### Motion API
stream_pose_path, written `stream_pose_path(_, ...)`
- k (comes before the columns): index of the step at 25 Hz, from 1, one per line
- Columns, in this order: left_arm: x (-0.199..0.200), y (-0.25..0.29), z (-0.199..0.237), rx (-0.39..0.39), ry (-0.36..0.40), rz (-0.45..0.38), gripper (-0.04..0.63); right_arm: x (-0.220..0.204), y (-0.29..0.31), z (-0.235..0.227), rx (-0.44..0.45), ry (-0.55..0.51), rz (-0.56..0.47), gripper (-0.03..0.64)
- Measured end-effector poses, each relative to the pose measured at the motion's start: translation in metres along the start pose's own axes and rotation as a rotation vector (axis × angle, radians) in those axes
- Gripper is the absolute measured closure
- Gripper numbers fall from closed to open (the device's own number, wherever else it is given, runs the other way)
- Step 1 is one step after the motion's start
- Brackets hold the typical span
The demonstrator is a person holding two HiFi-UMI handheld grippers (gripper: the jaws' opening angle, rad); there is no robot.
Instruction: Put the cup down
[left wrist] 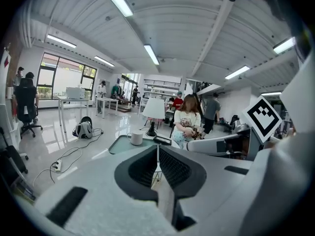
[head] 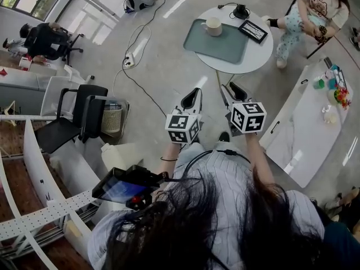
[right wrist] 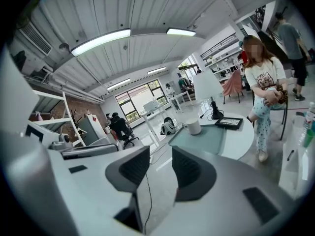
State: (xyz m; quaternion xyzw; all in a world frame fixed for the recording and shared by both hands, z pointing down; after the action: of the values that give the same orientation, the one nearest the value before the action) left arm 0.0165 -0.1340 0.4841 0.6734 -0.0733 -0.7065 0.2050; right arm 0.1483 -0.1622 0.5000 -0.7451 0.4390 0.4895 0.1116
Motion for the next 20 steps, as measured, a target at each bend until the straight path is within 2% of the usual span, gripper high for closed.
stream_pose_path(5, -0.006, -0.013, 0.006, -0.018, 0.005, 0.007, 0.575, -0.011, 0.001, 0.013, 0.008, 0.008, 0.01, 0.476)
stream_pose_path(20, -0.03, -0.091, 0.073, -0.067, -0.027, -0.006, 0.575, -0.054, 0.014, 0.119, -0.027, 0.004, -0.013, 0.518)
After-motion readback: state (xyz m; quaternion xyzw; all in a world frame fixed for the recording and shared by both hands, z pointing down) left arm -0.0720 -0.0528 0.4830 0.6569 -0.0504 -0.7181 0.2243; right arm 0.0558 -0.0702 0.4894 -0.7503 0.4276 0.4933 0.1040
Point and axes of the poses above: the fingertips, and each gripper's own axes: y forward along the fingers, z to its left, x out of its top, the point moved 3 cm from there along -y, backward along the fingers, and after that the axes turned 12 degrees about x, right-handed, at the moved point
